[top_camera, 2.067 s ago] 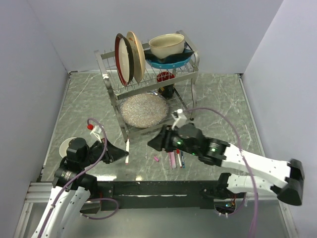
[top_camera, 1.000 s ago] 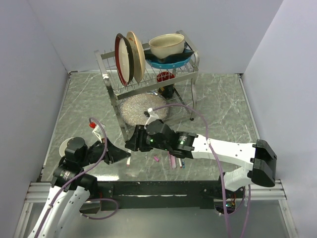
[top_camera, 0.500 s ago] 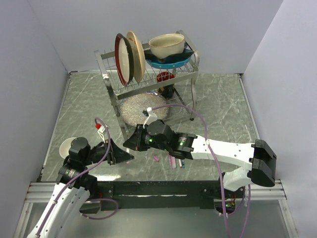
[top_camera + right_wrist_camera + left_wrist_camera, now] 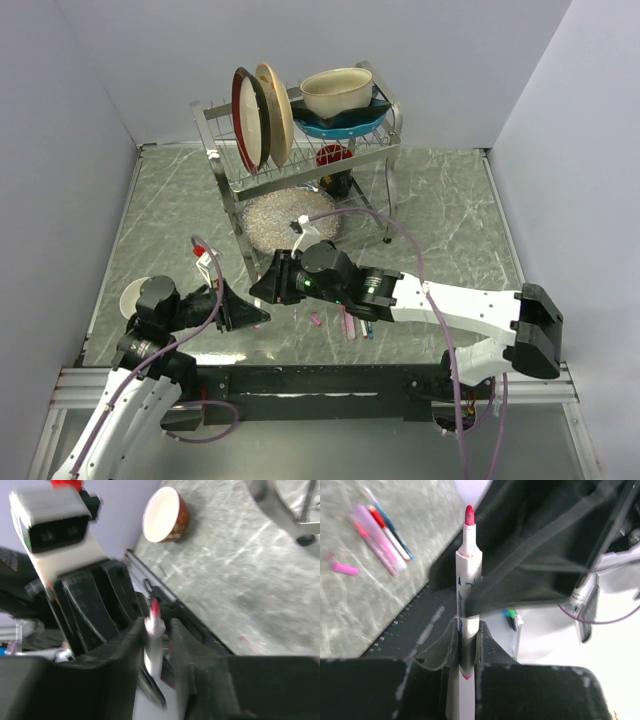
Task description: Insert the pens into the pen caps
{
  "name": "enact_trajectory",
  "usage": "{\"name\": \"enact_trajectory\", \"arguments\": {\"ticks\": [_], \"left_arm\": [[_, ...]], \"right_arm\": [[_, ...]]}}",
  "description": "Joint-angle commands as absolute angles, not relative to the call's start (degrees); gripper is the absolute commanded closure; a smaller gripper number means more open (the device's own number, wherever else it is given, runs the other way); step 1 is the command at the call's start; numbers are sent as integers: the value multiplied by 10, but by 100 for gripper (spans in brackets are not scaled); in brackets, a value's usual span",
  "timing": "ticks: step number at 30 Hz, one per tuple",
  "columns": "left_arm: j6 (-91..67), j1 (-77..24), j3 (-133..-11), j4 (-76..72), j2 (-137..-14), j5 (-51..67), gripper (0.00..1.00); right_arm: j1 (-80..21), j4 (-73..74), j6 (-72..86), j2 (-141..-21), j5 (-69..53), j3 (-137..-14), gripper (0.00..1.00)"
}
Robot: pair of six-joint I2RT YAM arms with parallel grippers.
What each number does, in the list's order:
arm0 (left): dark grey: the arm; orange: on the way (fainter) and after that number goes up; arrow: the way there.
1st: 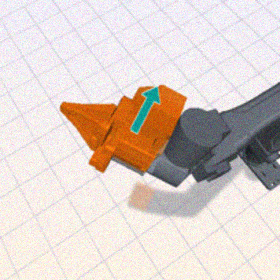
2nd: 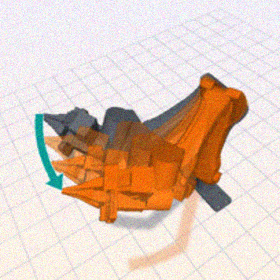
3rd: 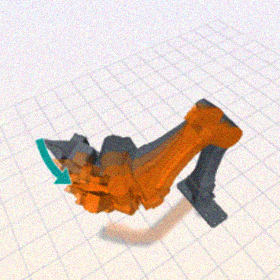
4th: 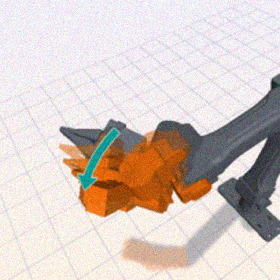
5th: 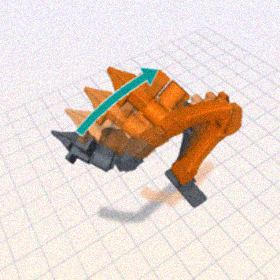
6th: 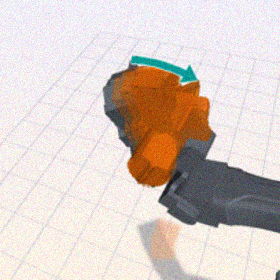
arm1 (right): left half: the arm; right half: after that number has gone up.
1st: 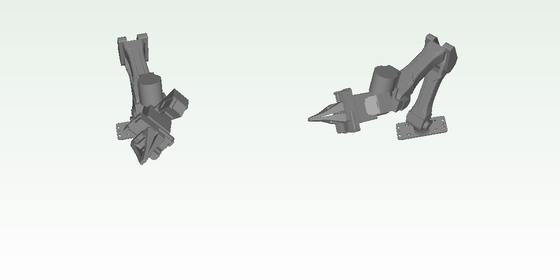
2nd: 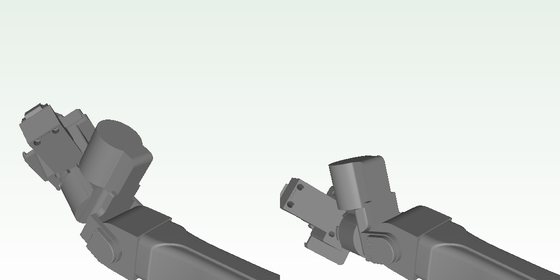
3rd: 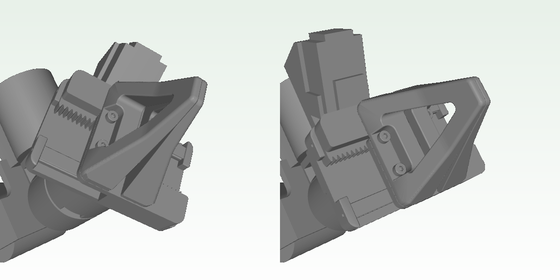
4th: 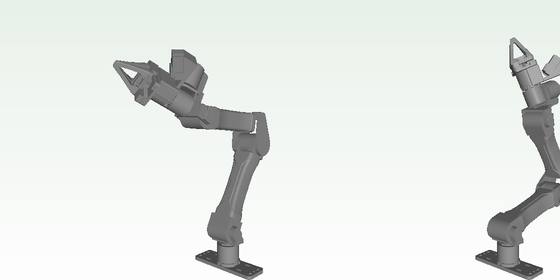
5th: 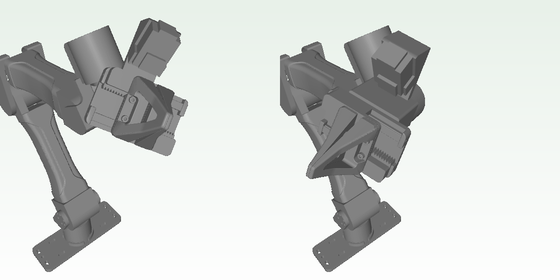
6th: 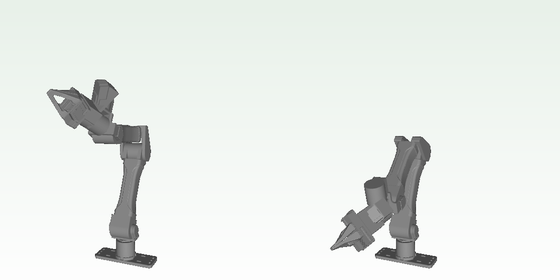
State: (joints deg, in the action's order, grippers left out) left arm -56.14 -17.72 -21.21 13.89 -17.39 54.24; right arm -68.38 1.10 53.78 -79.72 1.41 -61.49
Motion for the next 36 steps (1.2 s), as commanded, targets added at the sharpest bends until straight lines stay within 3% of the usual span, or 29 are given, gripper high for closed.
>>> {"name": "enact_trajectory", "arguments": {"ticks": [1,9,13,20,27,36], "left_arm": [[-487,-175,-265,172,-209,497,99],[-421,-179,-287,149,-306,478,99],[-420,-183,-277,89,-321,504,99],[-321,-185,-336,153,-328,483,99],[-323,-186,-325,141,-294,491,99],[-317,-185,-327,142,-301,500,99]], "right_arm": [[-686,63,495,-718,64,-619,49],[-673,199,483,-579,163,-536,46],[-646,232,470,-570,163,-496,47],[-614,213,439,-654,131,-475,49],[-613,209,453,-778,106,-486,56],[-616,199,410,-893,113,-538,58]]}}
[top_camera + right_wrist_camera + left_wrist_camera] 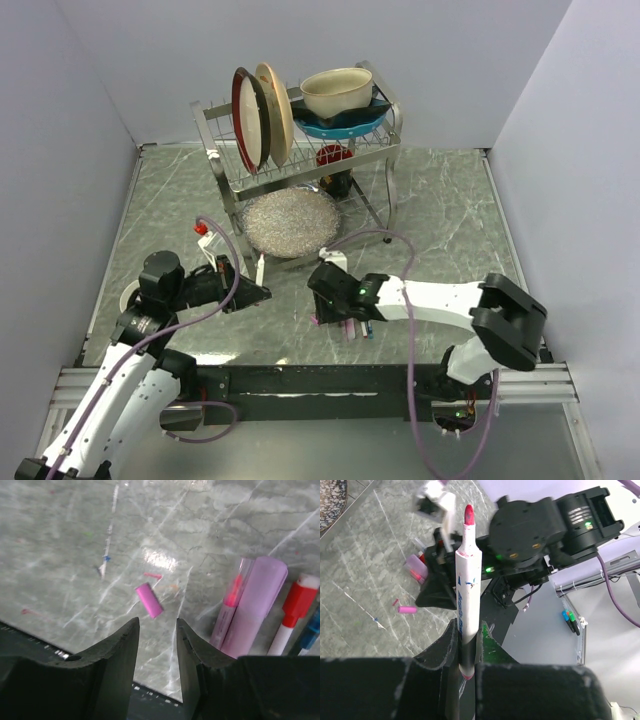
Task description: Insert the pens into the pen caps
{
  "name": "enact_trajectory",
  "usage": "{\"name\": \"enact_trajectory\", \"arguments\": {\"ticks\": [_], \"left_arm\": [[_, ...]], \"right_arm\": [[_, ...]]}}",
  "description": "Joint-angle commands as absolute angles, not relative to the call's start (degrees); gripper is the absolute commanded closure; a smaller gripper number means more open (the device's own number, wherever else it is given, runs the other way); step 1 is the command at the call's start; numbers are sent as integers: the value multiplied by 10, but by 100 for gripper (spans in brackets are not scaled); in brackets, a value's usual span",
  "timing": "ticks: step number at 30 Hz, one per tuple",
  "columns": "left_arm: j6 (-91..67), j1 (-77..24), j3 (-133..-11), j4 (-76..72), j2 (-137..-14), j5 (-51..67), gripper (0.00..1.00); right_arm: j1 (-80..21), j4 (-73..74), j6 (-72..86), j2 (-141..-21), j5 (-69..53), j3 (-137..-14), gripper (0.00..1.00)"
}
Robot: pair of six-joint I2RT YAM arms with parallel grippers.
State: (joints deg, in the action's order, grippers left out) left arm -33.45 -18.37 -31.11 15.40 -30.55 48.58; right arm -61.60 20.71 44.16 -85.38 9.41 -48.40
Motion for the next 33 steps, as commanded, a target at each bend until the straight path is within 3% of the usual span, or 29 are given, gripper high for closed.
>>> {"name": "enact_trajectory", "arguments": {"ticks": [1,24,33], "left_arm": [[-318,-185,-325,141,-301,500,99],[-318,-186,-326,141,-294,509,99],[-318,-185,-325,141,-294,505,99]], "right_arm": [[-616,206,407,-905,116,-547,58],[-651,250,416,-1008,157,-593,62],[-660,285,434,-1018,177,-593,78]]}}
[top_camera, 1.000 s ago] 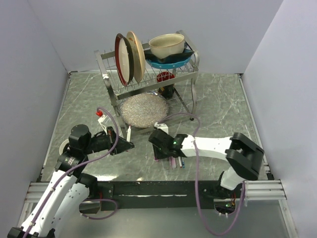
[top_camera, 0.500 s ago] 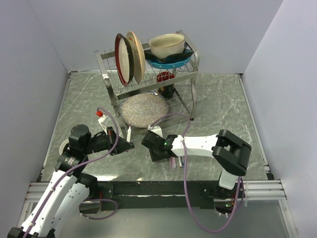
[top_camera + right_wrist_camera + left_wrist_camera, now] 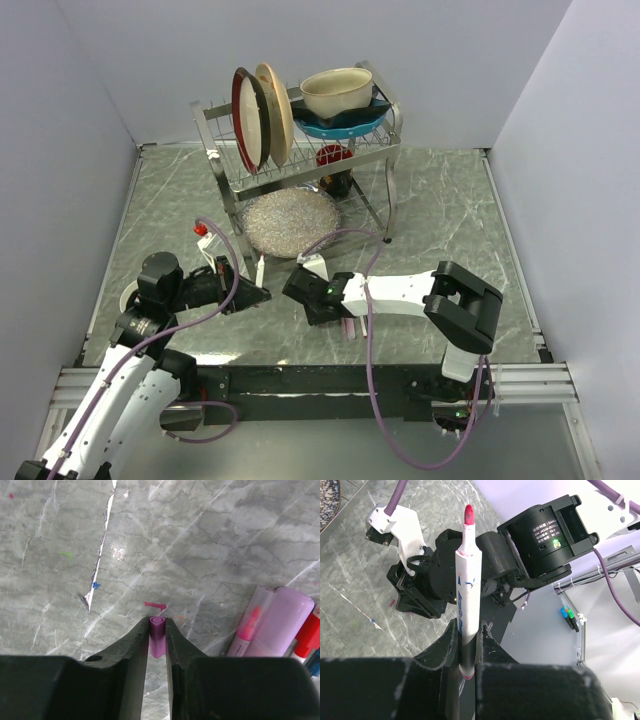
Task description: Insert the pens into the pen caps
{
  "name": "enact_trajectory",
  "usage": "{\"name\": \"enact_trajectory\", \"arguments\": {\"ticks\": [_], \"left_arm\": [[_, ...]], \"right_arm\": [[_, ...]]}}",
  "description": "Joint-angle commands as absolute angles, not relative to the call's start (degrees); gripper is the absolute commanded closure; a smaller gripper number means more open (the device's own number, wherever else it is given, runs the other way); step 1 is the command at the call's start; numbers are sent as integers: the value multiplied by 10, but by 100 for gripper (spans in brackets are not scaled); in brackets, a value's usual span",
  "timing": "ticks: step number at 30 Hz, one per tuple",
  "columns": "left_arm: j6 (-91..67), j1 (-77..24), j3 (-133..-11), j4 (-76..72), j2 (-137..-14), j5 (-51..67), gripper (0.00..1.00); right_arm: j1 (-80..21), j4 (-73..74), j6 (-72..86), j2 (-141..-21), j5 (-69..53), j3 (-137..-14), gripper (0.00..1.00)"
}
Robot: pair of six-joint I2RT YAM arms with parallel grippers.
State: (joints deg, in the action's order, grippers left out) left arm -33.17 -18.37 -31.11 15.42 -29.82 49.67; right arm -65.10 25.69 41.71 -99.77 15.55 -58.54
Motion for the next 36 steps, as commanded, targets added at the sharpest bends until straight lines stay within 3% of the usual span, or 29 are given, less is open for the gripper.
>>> {"name": "enact_trajectory", "arguments": {"ticks": [1,6,24,36], "left_arm": [[-319,-186,-325,141,-294,503,99],[-328,-186,-323,140,-303,489,99],[-474,-309,-229,-13,-315,443,99],[-506,-317,-209,-97,-339,514,99]], "right_arm": [[-660,286,439,-1015,179,-591,83],[-661,274,448,-995,187,-577,100],[-623,193,501,-659,240,-541,100],[-613,51,488,-618,202,-566,100]]}}
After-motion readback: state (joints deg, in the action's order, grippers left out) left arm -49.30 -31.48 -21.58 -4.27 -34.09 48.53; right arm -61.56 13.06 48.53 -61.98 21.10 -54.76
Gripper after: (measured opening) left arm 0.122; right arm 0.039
